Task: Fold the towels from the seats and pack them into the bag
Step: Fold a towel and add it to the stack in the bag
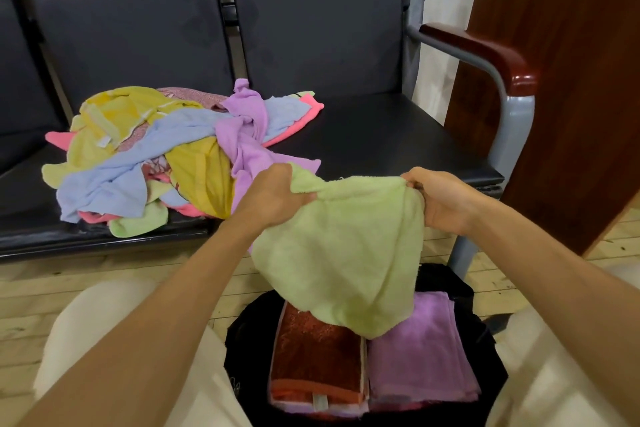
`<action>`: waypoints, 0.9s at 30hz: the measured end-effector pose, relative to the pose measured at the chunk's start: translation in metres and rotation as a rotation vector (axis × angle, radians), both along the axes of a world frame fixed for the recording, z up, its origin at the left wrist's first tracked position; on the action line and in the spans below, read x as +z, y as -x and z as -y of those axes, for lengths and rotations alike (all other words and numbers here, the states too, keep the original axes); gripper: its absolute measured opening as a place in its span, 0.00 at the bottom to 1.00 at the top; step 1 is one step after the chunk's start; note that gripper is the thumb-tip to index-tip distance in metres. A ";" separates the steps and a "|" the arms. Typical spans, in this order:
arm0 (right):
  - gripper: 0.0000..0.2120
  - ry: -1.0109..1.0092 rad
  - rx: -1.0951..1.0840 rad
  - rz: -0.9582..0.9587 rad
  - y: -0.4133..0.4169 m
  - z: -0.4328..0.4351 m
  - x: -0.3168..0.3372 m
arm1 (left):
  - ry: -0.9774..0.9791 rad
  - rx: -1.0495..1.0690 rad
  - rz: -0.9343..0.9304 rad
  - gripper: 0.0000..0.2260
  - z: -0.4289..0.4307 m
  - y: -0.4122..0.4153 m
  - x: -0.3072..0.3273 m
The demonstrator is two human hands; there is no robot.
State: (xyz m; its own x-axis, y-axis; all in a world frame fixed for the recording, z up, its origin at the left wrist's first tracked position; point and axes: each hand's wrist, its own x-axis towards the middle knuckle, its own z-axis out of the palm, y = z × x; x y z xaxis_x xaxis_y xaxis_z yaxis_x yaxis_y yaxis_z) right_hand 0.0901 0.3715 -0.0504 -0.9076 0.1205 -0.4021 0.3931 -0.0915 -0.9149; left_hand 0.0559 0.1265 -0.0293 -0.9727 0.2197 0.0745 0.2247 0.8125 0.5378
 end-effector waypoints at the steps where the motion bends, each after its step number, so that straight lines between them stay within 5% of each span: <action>1: 0.06 0.032 -0.026 -0.018 -0.001 -0.002 0.002 | 0.014 0.008 -0.004 0.21 0.001 0.002 -0.001; 4: 0.06 0.059 -0.137 -0.080 -0.004 -0.007 0.004 | 0.072 0.008 -0.023 0.15 0.004 0.005 -0.002; 8: 0.22 -0.620 -0.137 -0.265 -0.008 -0.010 -0.004 | 0.150 0.027 -0.018 0.19 0.008 0.008 -0.001; 12: 0.19 -1.166 0.240 -0.106 -0.012 -0.022 -0.011 | 0.106 0.045 -0.035 0.22 0.016 0.010 -0.002; 17: 0.29 -1.333 0.520 0.110 -0.015 -0.021 -0.028 | -0.809 0.082 0.341 0.14 0.010 -0.004 0.005; 19: 0.26 -1.266 0.568 0.086 -0.016 -0.017 -0.028 | -1.000 0.060 0.467 0.03 0.005 -0.009 0.008; 22: 0.15 -0.771 0.447 -0.018 -0.019 -0.008 -0.014 | -1.087 -0.041 0.629 0.09 0.005 -0.006 0.011; 27: 0.15 -0.245 0.040 -0.177 -0.018 0.001 0.012 | -0.827 -0.125 0.532 0.20 0.009 0.005 0.003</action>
State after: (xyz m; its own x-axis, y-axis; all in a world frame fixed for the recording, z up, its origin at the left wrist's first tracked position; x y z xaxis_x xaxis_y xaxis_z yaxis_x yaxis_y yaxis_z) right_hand 0.1080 0.3704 -0.0388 -0.9671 0.1569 -0.2001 0.2240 0.1527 -0.9626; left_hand 0.0511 0.1177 -0.0266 -0.8971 0.3992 -0.1893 -0.1524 0.1226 0.9807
